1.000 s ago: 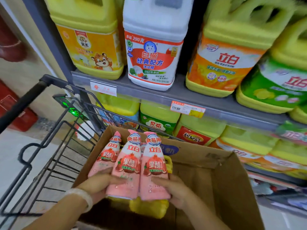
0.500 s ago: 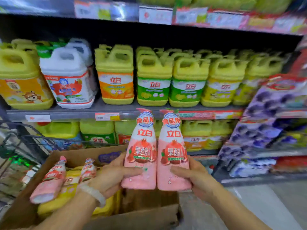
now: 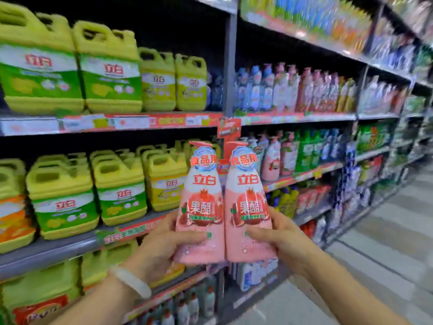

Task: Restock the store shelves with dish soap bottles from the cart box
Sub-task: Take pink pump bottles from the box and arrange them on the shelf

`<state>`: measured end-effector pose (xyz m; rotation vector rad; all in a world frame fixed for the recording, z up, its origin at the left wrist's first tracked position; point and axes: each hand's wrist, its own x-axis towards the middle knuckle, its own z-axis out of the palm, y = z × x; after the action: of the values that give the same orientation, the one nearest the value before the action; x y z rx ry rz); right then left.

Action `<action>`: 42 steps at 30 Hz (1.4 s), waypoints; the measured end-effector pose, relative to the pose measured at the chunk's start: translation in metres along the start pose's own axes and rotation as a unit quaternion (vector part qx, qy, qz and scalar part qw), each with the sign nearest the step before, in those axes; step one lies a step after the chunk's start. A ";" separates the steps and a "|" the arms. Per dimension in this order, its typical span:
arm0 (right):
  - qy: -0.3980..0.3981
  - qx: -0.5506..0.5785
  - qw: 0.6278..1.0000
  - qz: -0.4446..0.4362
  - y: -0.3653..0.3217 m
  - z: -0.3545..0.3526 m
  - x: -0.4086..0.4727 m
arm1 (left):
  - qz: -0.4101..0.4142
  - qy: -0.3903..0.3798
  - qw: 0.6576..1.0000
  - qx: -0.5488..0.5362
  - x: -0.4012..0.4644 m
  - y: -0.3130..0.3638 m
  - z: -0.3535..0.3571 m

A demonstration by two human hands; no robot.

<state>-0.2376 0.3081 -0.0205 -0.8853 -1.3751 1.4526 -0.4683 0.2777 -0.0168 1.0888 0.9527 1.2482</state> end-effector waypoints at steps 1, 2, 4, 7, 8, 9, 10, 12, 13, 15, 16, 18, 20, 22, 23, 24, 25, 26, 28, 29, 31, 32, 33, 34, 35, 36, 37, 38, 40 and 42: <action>0.005 0.005 1.000 -0.010 -0.008 -0.011 0.002 | 0.007 -0.012 1.000 0.004 0.011 0.006 0.011; 0.012 0.011 1.000 -0.018 -0.015 -0.022 0.005 | 0.013 -0.026 1.000 0.009 0.021 0.012 0.021; 0.022 0.013 0.999 -0.031 -0.030 -0.042 0.013 | 0.022 -0.050 0.998 0.017 0.045 0.021 0.038; 0.031 -0.002 0.998 -0.046 -0.049 -0.070 0.036 | 0.038 -0.066 0.997 0.016 0.086 0.032 0.060; 0.035 -0.008 0.998 -0.050 -0.056 -0.079 0.046 | 0.046 -0.069 0.996 0.010 0.101 0.036 0.065; 0.036 -0.014 0.998 -0.056 -0.063 -0.086 0.058 | 0.053 -0.072 0.996 0.005 0.115 0.041 0.071; 0.038 -0.021 0.997 -0.064 -0.070 -0.093 0.071 | 0.059 -0.076 0.995 0.000 0.132 0.045 0.075; 0.039 -0.029 0.996 -0.079 -0.084 -0.107 0.102 | 0.072 -0.084 0.994 -0.006 0.165 0.056 0.080; 0.039 -0.029 0.995 -0.086 -0.091 -0.113 0.119 | 0.079 -0.085 0.993 -0.008 0.183 0.063 0.082; 0.037 -0.027 0.994 -0.103 -0.107 -0.126 0.155 | 0.095 -0.084 0.992 -0.006 0.217 0.079 0.085; 0.033 -0.026 0.993 -0.112 -0.113 -0.132 0.171 | 0.105 -0.083 0.991 -0.002 0.235 0.086 0.086; 0.028 -0.031 0.991 -0.129 -0.124 -0.142 0.204 | 0.119 -0.082 0.989 0.005 0.268 0.099 0.087; 0.021 -0.024 0.990 -0.137 -0.131 -0.152 0.234 | 0.126 -0.078 0.989 0.015 0.298 0.110 0.088; 0.015 -0.012 0.990 -0.141 -0.136 -0.160 0.260 | 0.134 -0.074 0.988 0.032 0.323 0.118 0.091; 0.013 -0.007 0.989 -0.145 -0.138 -0.165 0.272 | 0.138 -0.070 0.987 0.038 0.334 0.121 0.093; 0.007 -0.003 0.989 -0.148 -0.140 -0.168 0.282 | 0.142 -0.064 0.987 0.041 0.344 0.124 0.094; 0.002 0.003 0.989 -0.150 -0.142 -0.171 0.293 | 0.147 -0.056 0.987 0.042 0.353 0.127 0.095; -0.003 0.007 0.988 -0.153 -0.144 -0.174 0.302 | 0.154 -0.048 0.986 0.044 0.361 0.128 0.096; -0.009 0.013 0.988 -0.156 -0.149 -0.179 0.321 | 0.171 -0.023 0.984 0.051 0.377 0.132 0.097; -0.013 0.013 0.987 -0.158 -0.152 -0.180 0.330 | 0.181 -0.008 0.982 0.055 0.384 0.134 0.097; -0.023 0.004 0.986 -0.165 -0.159 -0.181 0.349 | 0.196 0.018 0.979 0.059 0.397 0.141 0.096; -0.030 0.001 0.985 -0.171 -0.163 -0.182 0.359 | 0.201 0.028 0.977 0.060 0.402 0.144 0.095; -0.038 0.002 0.984 -0.176 -0.166 -0.183 0.369 | 0.207 0.035 0.976 0.059 0.406 0.148 0.095; -0.045 0.005 0.982 -0.182 -0.170 -0.183 0.379 | 0.213 0.040 0.974 0.058 0.410 0.152 0.094; -0.050 0.009 0.981 -0.187 -0.173 -0.183 0.389 | 0.219 0.044 0.973 0.056 0.413 0.155 0.094; -0.055 0.013 0.980 -0.192 -0.176 -0.183 0.400 | 0.224 0.051 0.972 0.055 0.415 0.158 0.094; -0.060 0.018 0.979 -0.197 -0.180 -0.183 0.411 | 0.228 0.059 0.970 0.055 0.417 0.160 0.095; -0.064 0.021 0.977 -0.200 -0.183 -0.183 0.423 | 0.231 0.068 0.969 0.055 0.419 0.161 0.096; -0.070 0.017 0.977 -0.201 -0.189 -0.183 0.448 | 0.236 0.085 0.966 0.056 0.424 0.162 0.101; -0.086 0.011 0.977 -0.194 -0.193 -0.185 0.468 | 0.240 0.104 0.963 0.060 0.428 0.163 0.110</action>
<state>-0.1873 0.8016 0.1906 -0.4483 -1.5543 1.2571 -0.3584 0.6916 0.1782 1.3556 0.9619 1.7462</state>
